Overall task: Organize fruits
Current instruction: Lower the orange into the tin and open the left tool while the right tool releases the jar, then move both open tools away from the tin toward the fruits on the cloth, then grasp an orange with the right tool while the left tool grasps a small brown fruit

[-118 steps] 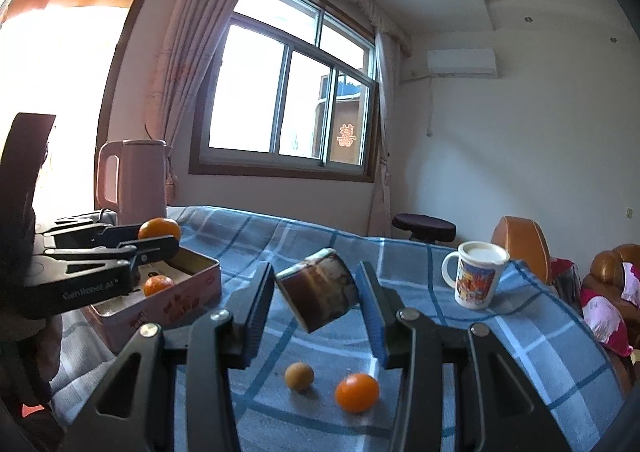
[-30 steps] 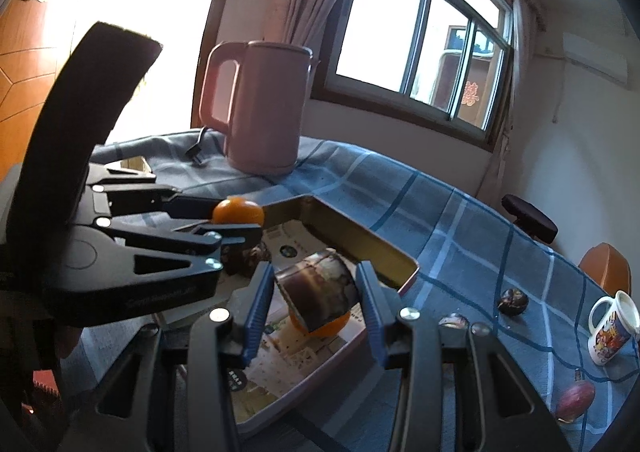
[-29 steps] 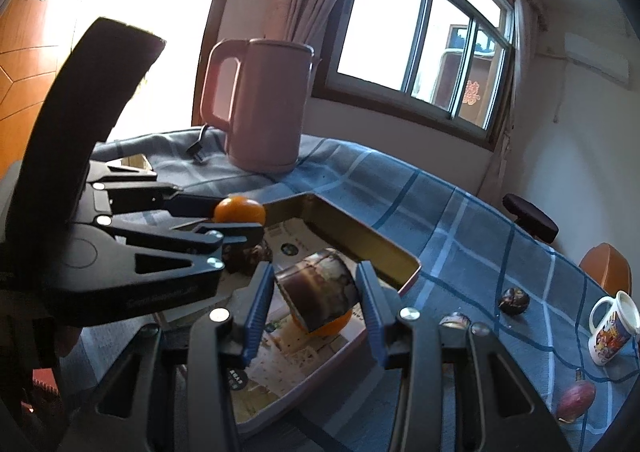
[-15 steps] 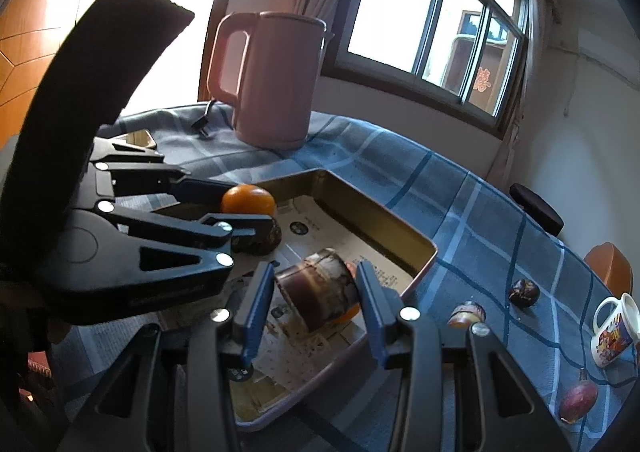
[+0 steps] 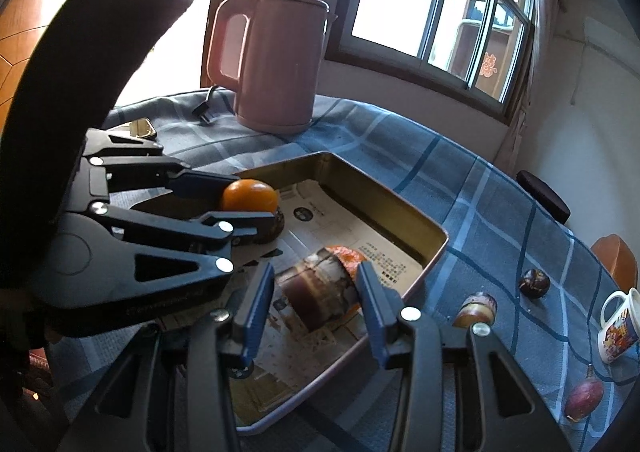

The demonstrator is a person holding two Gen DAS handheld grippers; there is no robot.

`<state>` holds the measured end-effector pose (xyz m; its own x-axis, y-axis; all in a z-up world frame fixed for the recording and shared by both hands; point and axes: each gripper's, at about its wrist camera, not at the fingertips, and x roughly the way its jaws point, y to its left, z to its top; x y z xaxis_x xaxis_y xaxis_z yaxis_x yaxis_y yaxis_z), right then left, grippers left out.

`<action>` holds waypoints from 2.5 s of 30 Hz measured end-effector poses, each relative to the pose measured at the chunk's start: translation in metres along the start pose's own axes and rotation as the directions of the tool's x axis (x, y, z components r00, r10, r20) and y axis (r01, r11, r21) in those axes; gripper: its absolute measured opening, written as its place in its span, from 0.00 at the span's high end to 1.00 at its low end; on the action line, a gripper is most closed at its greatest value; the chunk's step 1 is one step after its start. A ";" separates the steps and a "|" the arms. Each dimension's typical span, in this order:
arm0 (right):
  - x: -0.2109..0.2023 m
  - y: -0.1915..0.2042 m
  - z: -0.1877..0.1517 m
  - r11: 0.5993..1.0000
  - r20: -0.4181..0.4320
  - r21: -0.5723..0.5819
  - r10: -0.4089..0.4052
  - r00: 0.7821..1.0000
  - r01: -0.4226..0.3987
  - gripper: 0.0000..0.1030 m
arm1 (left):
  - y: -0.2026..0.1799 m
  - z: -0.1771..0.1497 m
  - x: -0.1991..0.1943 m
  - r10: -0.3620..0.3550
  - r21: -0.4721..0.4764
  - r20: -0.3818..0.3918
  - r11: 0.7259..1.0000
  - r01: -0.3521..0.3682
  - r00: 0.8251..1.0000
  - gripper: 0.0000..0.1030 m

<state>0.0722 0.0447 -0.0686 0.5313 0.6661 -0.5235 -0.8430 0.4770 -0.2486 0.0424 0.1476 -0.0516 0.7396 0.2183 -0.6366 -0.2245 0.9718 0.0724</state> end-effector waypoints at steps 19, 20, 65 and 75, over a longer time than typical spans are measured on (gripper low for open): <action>-0.005 -0.008 -0.002 0.998 0.023 0.051 -0.021 1.000 0.020 0.38 | 0.007 0.000 -0.004 -0.013 -0.046 0.007 0.999 0.013 1.000 0.51; -0.006 -0.008 -0.002 0.998 0.028 0.053 -0.027 0.999 0.025 0.37 | 0.007 0.000 -0.004 -0.013 -0.046 0.009 0.999 0.014 1.000 0.51; -0.101 -0.172 -0.138 0.802 -0.205 0.495 -0.266 0.942 0.334 0.46 | -0.188 0.019 -0.011 -0.331 0.191 0.000 0.926 0.325 0.944 0.28; -0.097 -0.180 -0.144 0.795 -0.211 0.535 -0.204 0.956 0.287 0.61 | -0.218 0.018 0.000 -0.385 0.237 -0.068 0.890 0.390 0.920 0.28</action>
<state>0.1600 -0.1883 -0.0902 0.6623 0.4188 -0.6213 -0.4723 0.8771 0.0877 0.1033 -0.0624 -0.0537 0.7242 -0.1795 -0.6658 0.2391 0.9710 -0.0017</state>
